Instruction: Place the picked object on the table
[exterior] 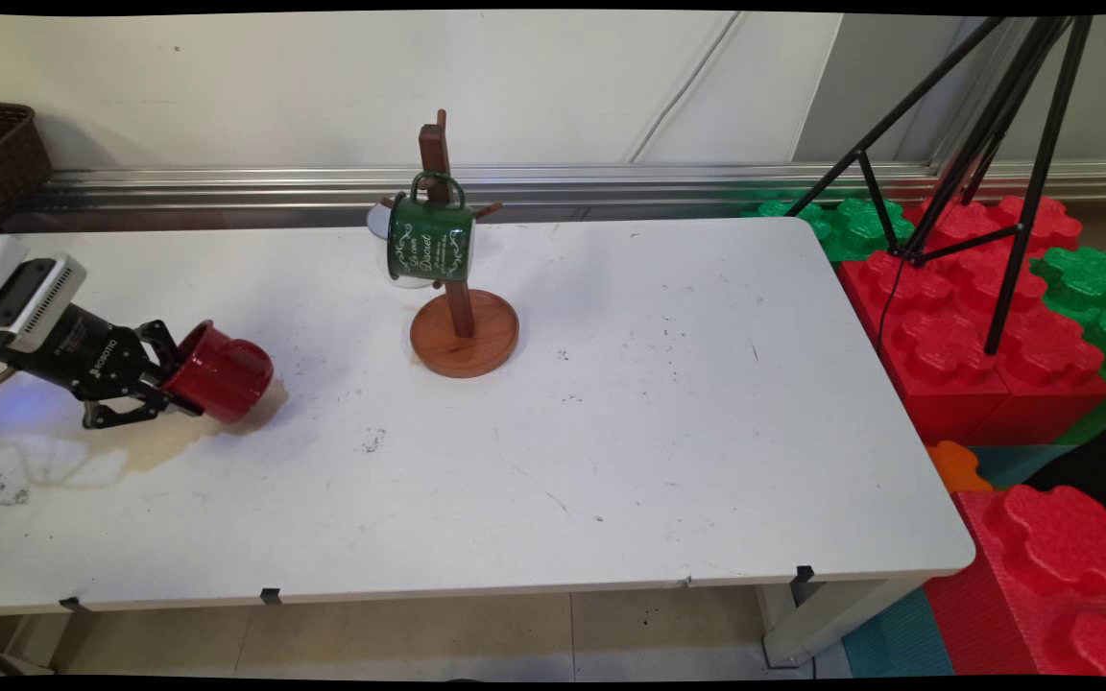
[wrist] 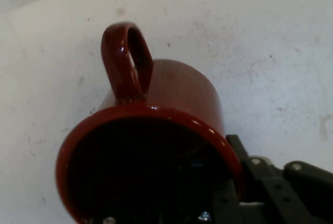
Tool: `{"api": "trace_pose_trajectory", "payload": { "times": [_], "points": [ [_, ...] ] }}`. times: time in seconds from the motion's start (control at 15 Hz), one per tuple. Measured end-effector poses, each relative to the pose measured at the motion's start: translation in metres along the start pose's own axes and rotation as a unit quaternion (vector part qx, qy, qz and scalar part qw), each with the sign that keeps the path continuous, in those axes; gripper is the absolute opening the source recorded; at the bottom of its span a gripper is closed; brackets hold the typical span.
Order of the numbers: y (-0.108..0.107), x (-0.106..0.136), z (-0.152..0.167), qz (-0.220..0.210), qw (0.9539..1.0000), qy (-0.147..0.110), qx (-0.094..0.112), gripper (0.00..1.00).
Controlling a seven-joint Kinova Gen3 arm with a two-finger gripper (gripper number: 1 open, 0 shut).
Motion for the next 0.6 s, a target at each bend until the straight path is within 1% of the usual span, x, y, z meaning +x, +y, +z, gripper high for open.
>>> {"api": "trace_pose_trajectory", "payload": {
  "times": [0.07,0.13,0.6],
  "points": [
    [-0.0003,0.0005,0.001,0.0,1.0,0.0,0.0,0.0],
    [-0.0008,0.0011,0.0021,0.001,1.0,0.0,0.0,1.0],
    [-0.0055,0.0061,0.0062,0.004,1.0,0.004,0.003,1.0]
  ]
}}
